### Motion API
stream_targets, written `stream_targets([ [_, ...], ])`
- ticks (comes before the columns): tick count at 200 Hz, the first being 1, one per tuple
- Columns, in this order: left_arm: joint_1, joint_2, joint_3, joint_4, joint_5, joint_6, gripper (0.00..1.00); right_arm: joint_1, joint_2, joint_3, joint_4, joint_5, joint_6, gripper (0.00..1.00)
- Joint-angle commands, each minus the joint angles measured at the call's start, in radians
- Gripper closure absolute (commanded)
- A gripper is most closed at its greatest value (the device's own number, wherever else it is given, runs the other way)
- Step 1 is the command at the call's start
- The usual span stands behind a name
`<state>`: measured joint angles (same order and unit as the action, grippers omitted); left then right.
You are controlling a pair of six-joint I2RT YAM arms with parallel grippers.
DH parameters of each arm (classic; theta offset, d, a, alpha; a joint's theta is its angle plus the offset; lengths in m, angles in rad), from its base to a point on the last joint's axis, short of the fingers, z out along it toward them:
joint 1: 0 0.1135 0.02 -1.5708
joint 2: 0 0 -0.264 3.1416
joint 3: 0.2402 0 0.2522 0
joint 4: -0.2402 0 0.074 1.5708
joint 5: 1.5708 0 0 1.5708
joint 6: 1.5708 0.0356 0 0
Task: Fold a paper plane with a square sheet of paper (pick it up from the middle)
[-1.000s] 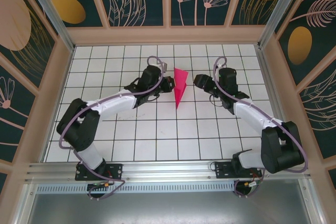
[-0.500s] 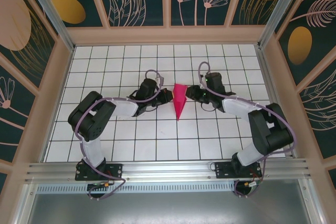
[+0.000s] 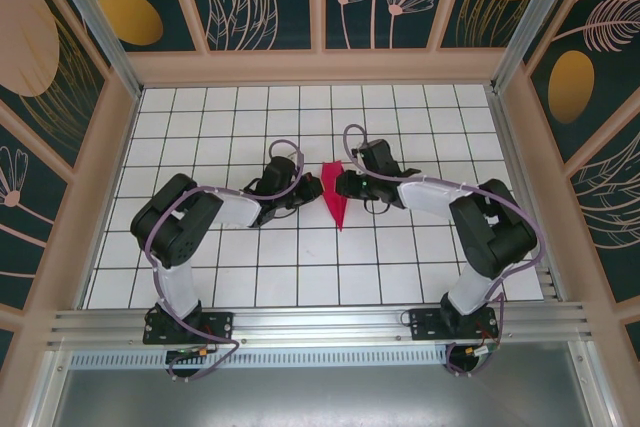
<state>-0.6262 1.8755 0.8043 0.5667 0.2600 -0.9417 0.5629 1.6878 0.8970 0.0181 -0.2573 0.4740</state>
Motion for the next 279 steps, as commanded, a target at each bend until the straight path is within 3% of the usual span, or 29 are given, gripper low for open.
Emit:
stream_targets([
  [1, 0.006, 0.031, 0.015, -0.034, -0.014, -0.011, 1.00, 0.011, 0.022, 0.029, -0.039, 0.019, -0.023, 0.70],
  [90, 0.010, 0.049, 0.026, -0.056, -0.009, -0.007, 1.00, 0.034, 0.024, 0.012, -0.068, -0.059, -0.022, 0.54],
  [159, 0.013, 0.051, 0.032, -0.065, -0.007, -0.004, 1.00, 0.052, 0.003, 0.013, -0.117, 0.051, 0.019, 0.49],
  [221, 0.012, 0.051, 0.030, -0.050, 0.013, -0.012, 1.00, 0.072, 0.015, 0.008, -0.107, -0.052, 0.053, 0.50],
  [279, 0.013, 0.035, 0.023, -0.025, 0.047, -0.016, 1.00, 0.104, 0.045, 0.038, -0.123, -0.014, 0.076, 0.50],
])
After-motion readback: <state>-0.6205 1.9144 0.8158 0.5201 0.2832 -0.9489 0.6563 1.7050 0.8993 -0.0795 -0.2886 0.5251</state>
